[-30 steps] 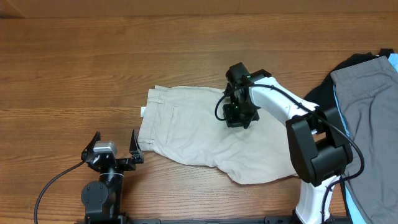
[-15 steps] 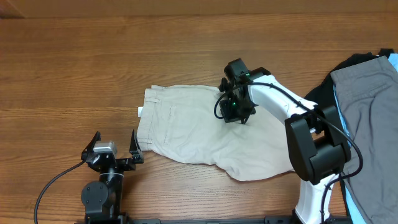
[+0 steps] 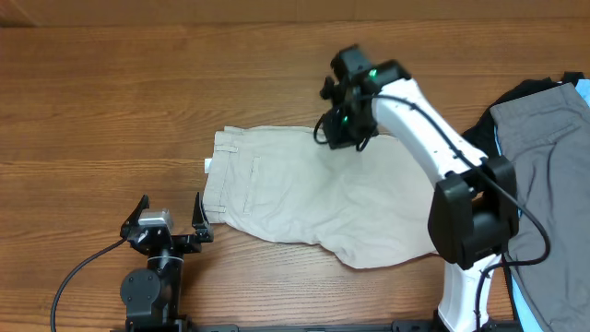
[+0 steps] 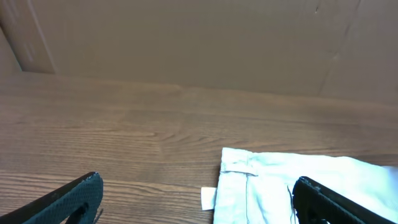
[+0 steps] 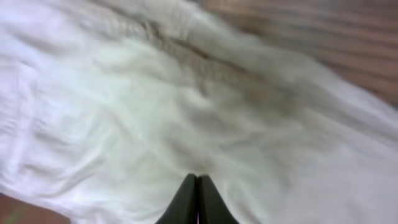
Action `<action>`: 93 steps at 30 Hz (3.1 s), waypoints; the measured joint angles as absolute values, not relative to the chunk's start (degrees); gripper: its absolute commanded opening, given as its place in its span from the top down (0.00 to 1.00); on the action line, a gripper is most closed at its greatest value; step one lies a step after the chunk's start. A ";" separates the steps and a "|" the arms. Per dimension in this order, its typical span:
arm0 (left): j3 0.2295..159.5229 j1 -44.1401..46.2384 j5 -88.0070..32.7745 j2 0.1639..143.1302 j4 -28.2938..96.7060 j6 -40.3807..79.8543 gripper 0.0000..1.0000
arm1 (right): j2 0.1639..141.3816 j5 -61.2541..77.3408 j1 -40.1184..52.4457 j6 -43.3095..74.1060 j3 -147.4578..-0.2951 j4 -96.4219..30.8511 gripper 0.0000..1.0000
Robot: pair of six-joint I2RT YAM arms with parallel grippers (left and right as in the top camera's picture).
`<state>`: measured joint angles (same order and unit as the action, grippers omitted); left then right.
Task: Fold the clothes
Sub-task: 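Lift the right gripper up away from the shorts, then move the left gripper to the shorts' left waistband corner and grasp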
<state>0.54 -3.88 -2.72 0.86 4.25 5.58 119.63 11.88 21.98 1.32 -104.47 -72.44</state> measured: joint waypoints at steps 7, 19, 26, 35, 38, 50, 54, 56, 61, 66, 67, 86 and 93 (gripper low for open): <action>0.54 -3.88 -2.72 0.86 4.25 5.58 0.00 | 119.55 11.57 13.72 2.96 -108.75 -83.35 0.85; 0.54 -3.88 -2.72 0.86 4.25 5.58 0.00 | 119.55 11.57 10.74 3.44 -108.75 -82.30 0.00; 0.54 -3.88 -2.72 0.86 4.23 5.58 0.00 | 119.55 11.57 10.74 3.42 -108.75 -80.38 0.00; 0.84 -3.88 -9.39 0.84 -4.12 5.58 0.00 | 119.55 11.57 10.74 3.44 -108.75 -76.25 0.00; 4.01 -3.88 -12.10 1.32 0.67 4.78 0.00 | 119.55 11.57 10.74 3.42 -108.75 -75.26 0.00; 48.62 -3.88 -18.52 39.90 20.43 -1.56 0.00 | 119.55 11.57 10.63 3.44 -108.73 -74.81 0.00; 67.64 -3.79 -22.52 60.01 41.01 -4.78 0.00 | 119.55 11.57 10.59 3.44 -108.73 -74.98 0.00; 79.64 -3.09 -23.94 71.26 54.11 -7.27 0.00 | 119.55 11.60 10.59 3.42 -108.75 -75.07 0.00; 93.56 -1.19 -25.41 91.94 61.82 -9.61 0.00 | 119.55 11.57 10.59 3.44 -108.75 -74.98 0.00; 94.17 -1.19 -25.76 102.37 61.78 -8.56 0.15 | 119.55 11.62 10.57 3.40 -108.75 -74.98 0.00; 94.17 -1.19 -25.78 103.96 61.78 -8.54 0.33 | 119.55 11.60 10.59 3.44 -108.75 -74.96 0.00; 94.43 -1.19 -23.75 125.54 53.49 -12.67 0.27 | 119.55 11.60 10.59 3.42 -108.73 -74.96 0.00; 94.43 -1.17 -21.87 125.56 52.66 -12.69 0.30 | 119.55 11.60 10.59 3.42 -108.73 -74.96 0.00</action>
